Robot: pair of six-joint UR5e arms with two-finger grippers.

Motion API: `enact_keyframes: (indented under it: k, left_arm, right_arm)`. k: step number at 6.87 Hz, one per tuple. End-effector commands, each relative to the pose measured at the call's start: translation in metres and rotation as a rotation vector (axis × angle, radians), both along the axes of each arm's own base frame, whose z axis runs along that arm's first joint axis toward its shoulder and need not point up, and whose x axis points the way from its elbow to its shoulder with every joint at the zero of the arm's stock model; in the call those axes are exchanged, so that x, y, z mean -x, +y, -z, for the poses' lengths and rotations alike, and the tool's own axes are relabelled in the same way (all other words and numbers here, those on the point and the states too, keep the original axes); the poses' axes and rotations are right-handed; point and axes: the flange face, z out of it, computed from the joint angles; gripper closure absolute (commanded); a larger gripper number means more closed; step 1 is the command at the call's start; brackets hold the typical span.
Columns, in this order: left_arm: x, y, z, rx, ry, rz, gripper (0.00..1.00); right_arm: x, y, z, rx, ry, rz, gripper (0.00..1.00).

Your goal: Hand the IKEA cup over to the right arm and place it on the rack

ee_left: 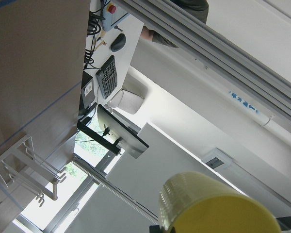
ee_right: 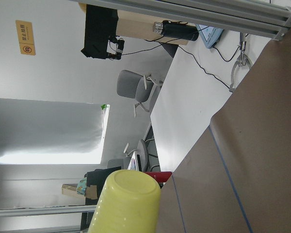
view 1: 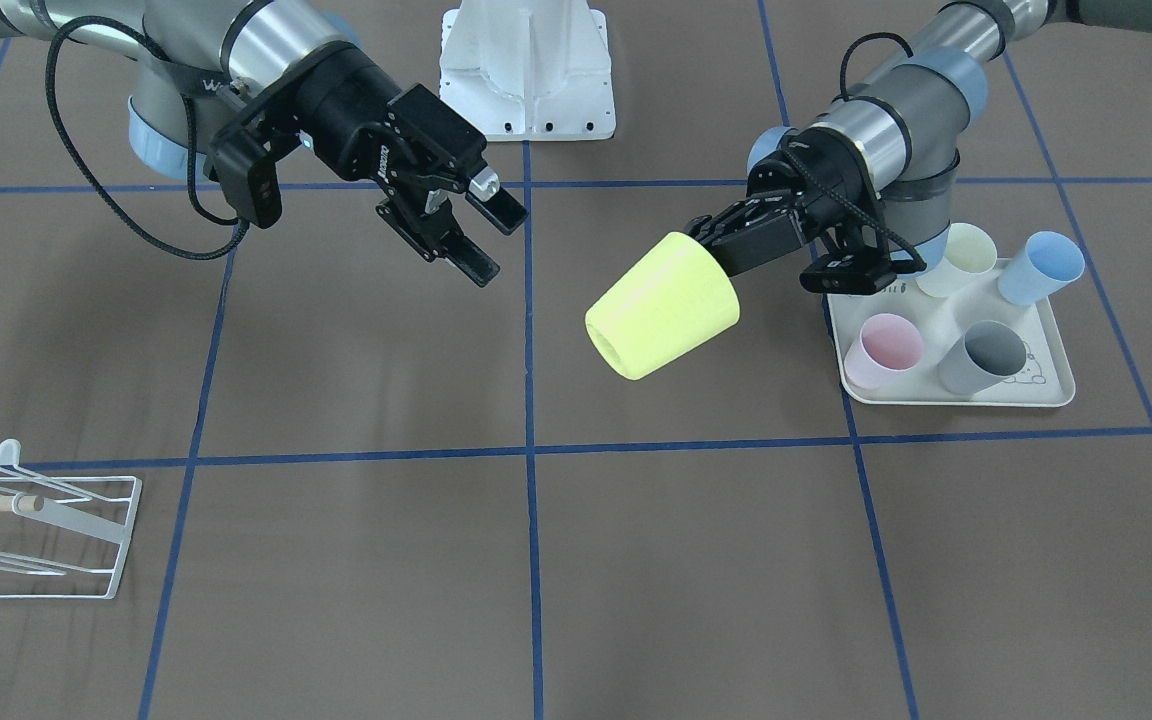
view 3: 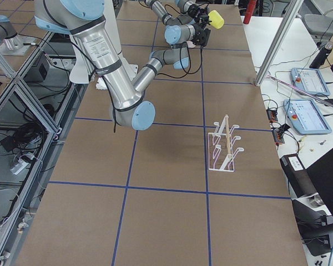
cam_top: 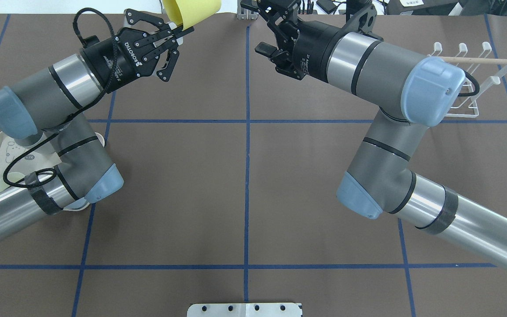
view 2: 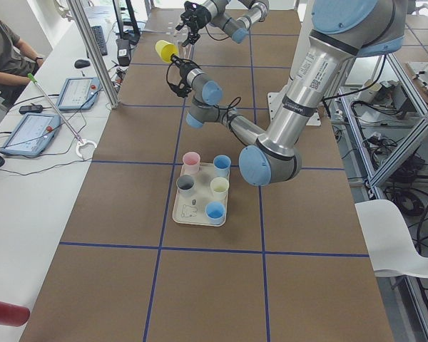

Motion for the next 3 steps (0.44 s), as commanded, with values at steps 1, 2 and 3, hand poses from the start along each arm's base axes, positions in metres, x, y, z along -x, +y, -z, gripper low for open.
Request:
enact_keyframes:
  k: [1,2,3]
  left_arm:
    - [-0.018,0.01,0.014,-0.013,0.016,-0.028,1.0]
    - [-0.027,0.015,0.016,-0.017,0.013,-0.044,1.0]
    - [-0.03,0.016,0.022,-0.022,0.02,-0.046,1.0]
  right_arm:
    - [0.0,-0.001,-0.001,0.005,-0.017,-0.005,0.01]
    - [0.002,-0.002,-0.003,0.007,-0.015,-0.005,0.01]
    - [0.002,-0.001,-0.003,0.007,-0.015,-0.004,0.01]
